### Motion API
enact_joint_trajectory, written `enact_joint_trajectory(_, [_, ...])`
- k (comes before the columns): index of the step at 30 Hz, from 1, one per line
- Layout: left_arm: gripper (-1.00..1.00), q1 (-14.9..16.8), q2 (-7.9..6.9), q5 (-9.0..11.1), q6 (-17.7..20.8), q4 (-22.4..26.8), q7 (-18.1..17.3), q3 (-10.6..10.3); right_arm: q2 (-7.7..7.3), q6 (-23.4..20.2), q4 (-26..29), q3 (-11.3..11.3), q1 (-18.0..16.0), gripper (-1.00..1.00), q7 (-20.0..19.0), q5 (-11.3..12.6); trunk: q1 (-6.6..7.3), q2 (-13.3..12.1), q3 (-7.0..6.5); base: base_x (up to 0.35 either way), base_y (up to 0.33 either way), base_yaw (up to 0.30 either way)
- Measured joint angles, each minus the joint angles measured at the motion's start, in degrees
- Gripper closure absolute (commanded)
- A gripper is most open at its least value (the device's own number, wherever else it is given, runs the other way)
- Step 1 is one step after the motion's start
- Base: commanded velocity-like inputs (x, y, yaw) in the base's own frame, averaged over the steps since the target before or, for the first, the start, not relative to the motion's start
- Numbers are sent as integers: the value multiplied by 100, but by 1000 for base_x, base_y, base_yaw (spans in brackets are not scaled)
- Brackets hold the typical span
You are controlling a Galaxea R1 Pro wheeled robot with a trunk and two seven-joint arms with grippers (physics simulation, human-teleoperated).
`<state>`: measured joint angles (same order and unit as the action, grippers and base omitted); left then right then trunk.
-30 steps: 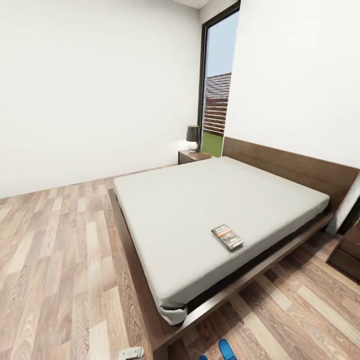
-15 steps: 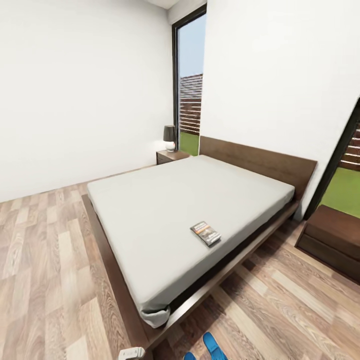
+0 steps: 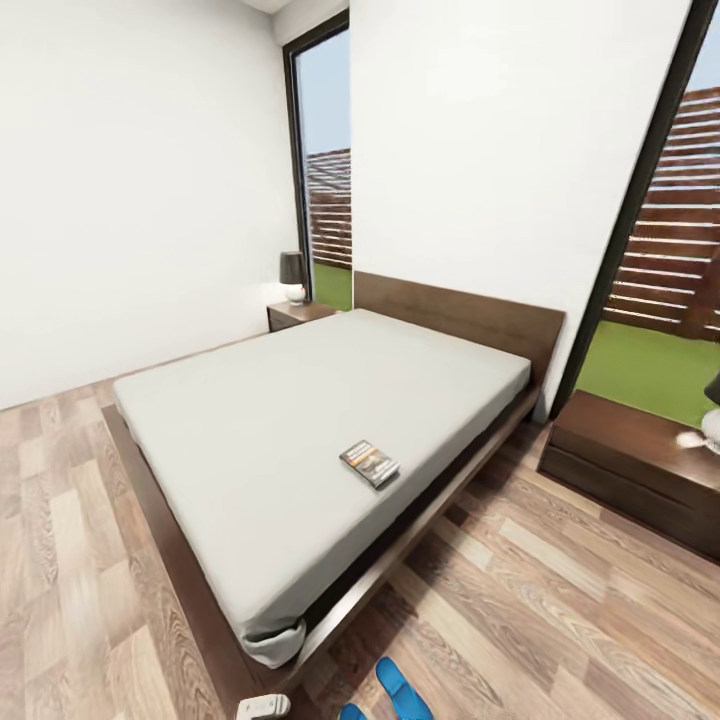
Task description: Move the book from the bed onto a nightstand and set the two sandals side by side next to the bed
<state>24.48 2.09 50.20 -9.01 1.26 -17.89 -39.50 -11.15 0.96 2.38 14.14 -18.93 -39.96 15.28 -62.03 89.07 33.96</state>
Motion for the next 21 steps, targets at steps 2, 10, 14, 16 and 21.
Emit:
enact_joint_trajectory(2, [-100, 0, 0, 1, 1, 0, -1, 0, 0, 0, 0, 0, 0, -100, 0, 0, 0, 0, 0, 0, -15, -300])
enact_joint_trajectory(10, [-100, 0, 0, -4, 2, 0, -6, 0, 0, 0, 0, 0, 0, -100, 0, 0, 0, 0, 0, 0, -39, -300])
enact_joint_trajectory(14, [-100, 0, 0, -1, 2, 0, -6, 0, 0, 0, 0, 0, 0, -100, 0, 0, 0, 0, 0, 0, -3, -300])
enact_joint_trajectory(16, [-100, 0, 0, 0, 2, 0, -7, 0, 0, 0, 0, 0, 0, -100, 0, 0, 0, 0, 0, 0, -1, -300])
enact_joint_trajectory(21, [-100, 0, 0, -6, 2, 0, -8, 0, 0, 0, 0, 0, 0, -100, 0, 0, 0, 0, 0, 0, 0, -300])
